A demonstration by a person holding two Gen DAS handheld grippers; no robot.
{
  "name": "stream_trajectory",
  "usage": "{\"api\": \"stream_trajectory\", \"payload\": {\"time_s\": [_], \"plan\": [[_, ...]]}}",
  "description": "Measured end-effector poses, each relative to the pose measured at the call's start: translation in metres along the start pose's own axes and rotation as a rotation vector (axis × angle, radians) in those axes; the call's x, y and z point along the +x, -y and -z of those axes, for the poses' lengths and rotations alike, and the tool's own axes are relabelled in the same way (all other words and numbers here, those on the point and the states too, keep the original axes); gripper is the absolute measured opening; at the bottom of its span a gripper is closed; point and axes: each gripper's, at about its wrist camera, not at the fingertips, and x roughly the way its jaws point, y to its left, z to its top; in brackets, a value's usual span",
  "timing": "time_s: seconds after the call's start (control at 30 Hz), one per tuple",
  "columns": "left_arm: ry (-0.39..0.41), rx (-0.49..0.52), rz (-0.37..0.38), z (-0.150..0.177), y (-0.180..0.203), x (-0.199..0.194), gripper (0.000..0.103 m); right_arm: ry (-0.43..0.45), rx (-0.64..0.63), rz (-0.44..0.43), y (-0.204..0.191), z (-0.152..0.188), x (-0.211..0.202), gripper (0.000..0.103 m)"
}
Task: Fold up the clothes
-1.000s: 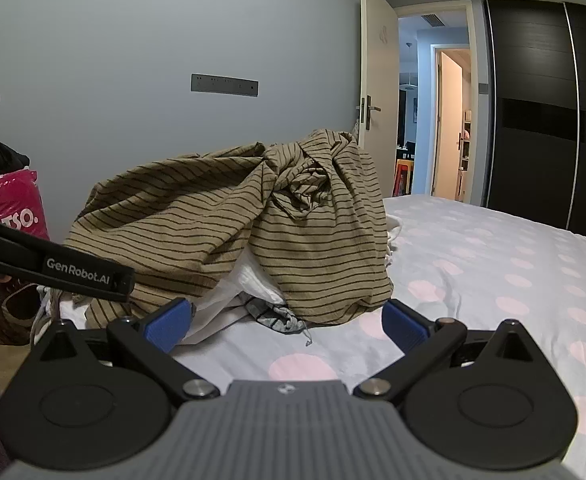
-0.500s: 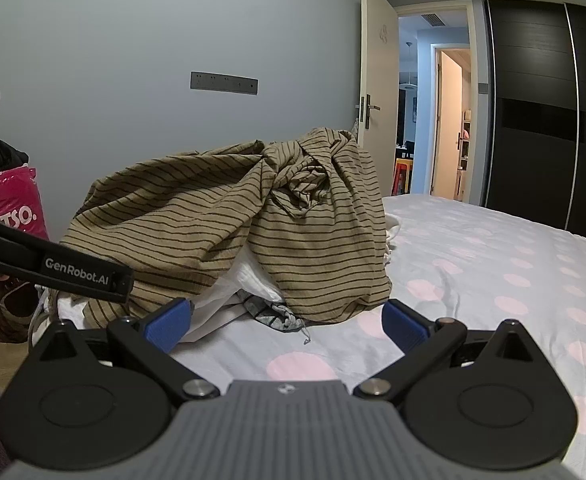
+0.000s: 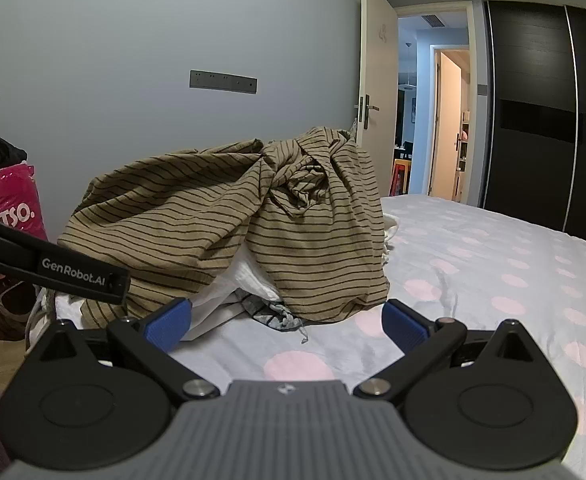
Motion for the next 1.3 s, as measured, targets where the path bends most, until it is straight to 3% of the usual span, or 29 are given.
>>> {"api": "stream_trajectory", "payload": {"time_s": [0.17, 0.37, 0.53, 0.7, 0.77, 0.83, 0.97, 1.03, 1.2, 1.3], "plan": [[-0.015, 0.013, 0.019, -0.015, -0.007, 0.002, 0.1, -0.035, -0.028, 0.001, -0.001, -0.005, 0.003, 0.102], [-0.007, 0.042, 0.045, -0.055, -0.031, 0.015, 0.099, -0.067, -0.038, -0.019, 0.001, -0.02, 0.014, 0.102], [-0.032, 0.113, 0.093, -0.098, -0.051, 0.047, 0.099, -0.105, -0.015, -0.07, 0.003, -0.035, 0.04, 0.102], [-0.075, 0.167, 0.157, -0.124, -0.063, 0.089, 0.097, -0.128, -0.113, -0.084, -0.011, -0.043, 0.078, 0.098], [-0.093, 0.187, 0.183, -0.134, -0.068, 0.106, 0.088, -0.141, -0.172, -0.091, -0.018, -0.042, 0.097, 0.091], [-0.134, 0.171, 0.204, -0.137, -0.071, 0.124, 0.073, -0.166, -0.224, -0.089, -0.024, -0.041, 0.115, 0.077], [-0.196, 0.136, 0.27, -0.136, -0.074, 0.148, 0.035, -0.186, -0.213, -0.153, -0.025, -0.047, 0.134, 0.076], [-0.187, 0.129, 0.296, -0.138, -0.075, 0.147, 0.024, -0.189, -0.181, -0.198, -0.024, -0.054, 0.141, 0.078], [-0.156, 0.122, 0.412, -0.144, -0.081, 0.13, 0.011, -0.102, -0.199, -0.279, -0.034, -0.081, 0.144, 0.093], [-0.138, 0.121, 0.521, -0.15, -0.08, 0.114, 0.008, -0.05, -0.277, -0.337, -0.049, -0.097, 0.144, 0.094]]}}
